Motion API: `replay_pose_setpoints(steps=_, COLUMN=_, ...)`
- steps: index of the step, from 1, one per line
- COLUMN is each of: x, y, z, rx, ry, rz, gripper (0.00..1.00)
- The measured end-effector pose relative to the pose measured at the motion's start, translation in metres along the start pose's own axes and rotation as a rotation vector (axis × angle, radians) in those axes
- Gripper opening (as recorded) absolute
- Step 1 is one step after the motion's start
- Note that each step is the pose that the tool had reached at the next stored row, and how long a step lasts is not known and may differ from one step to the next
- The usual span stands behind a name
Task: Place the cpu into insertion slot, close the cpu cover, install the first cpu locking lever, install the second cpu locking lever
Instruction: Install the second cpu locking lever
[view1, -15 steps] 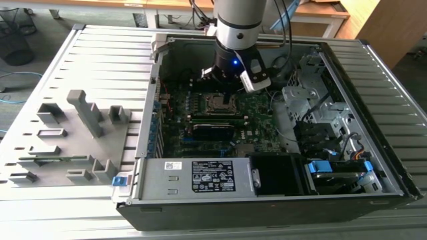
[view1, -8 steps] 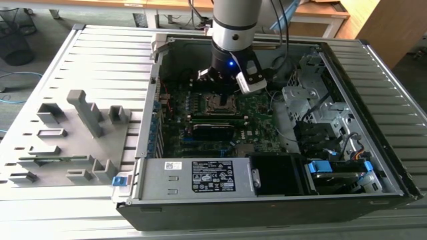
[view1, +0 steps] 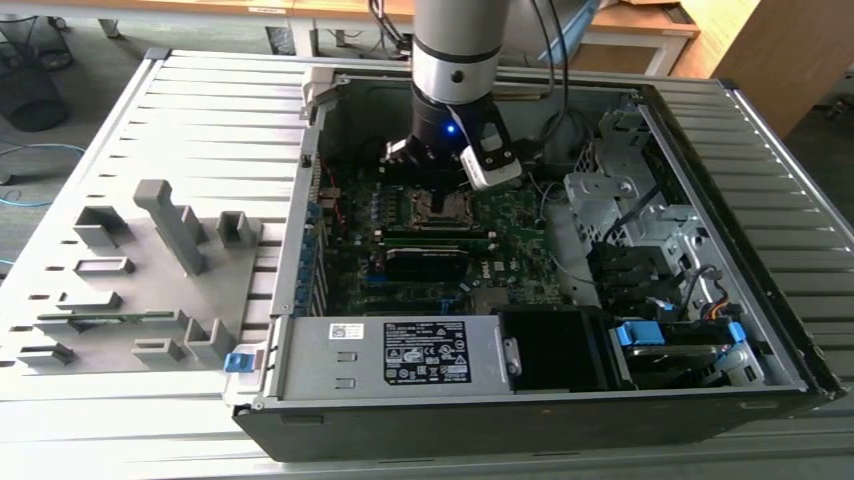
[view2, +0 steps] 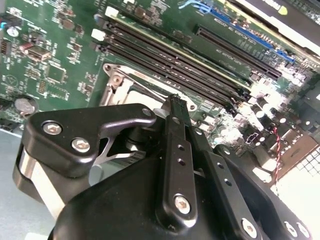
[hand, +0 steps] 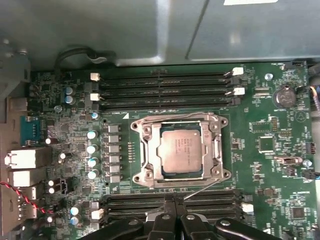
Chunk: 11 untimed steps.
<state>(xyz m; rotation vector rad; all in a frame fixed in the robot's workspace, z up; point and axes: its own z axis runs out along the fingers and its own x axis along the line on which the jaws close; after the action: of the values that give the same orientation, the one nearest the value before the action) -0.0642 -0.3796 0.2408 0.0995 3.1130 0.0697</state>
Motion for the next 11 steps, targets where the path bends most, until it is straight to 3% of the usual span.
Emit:
replay_pose_setpoints(steps=6, x=0.0085, y=-0.0008, z=0.0058, rx=0.0, ry=0.0001, rz=-0.001, gripper=0.11)
replay_pose_setpoints(steps=11, x=0.0092, y=-0.0012, z=0.0131, rx=-0.0002, ry=0.0002, rz=-0.003, gripper=0.11)
